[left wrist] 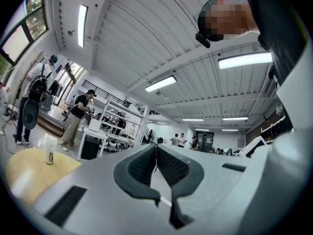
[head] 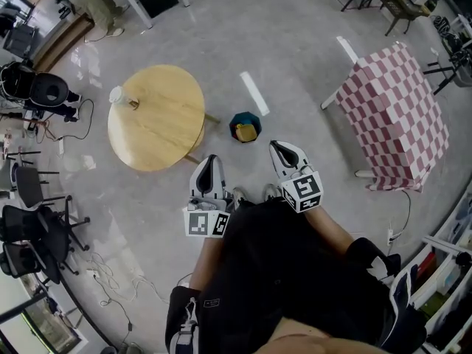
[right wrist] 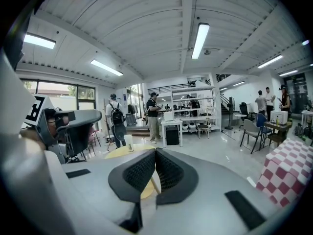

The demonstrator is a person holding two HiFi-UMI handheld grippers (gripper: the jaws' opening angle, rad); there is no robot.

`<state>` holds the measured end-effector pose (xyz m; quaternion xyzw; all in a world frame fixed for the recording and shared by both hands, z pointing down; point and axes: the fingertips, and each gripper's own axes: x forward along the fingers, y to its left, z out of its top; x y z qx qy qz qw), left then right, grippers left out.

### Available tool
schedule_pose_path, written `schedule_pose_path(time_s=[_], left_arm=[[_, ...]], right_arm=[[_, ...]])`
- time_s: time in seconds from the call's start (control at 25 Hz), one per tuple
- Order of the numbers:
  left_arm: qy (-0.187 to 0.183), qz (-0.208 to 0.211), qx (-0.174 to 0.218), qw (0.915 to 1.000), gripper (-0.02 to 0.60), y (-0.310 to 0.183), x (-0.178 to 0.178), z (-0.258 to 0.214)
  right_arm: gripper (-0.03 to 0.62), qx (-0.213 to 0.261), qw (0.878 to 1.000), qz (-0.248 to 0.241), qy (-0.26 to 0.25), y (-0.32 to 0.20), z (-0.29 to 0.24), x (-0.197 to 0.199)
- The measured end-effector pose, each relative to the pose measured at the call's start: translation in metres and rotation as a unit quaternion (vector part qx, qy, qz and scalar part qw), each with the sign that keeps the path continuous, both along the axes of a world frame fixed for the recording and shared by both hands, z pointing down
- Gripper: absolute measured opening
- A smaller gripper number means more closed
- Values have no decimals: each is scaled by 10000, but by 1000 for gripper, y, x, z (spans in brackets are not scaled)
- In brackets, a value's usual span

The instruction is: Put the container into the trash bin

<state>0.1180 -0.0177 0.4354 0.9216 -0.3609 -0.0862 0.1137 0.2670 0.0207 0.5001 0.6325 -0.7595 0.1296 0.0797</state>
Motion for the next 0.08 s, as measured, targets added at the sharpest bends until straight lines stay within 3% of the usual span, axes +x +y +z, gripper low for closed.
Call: schedule_pose_path(time_s=[0.08], left_arm=[[11,-11,-10,10000,12,-2,-1,0]], right_arm=[[26,14,10000,-27,10,-3,-1,-2]])
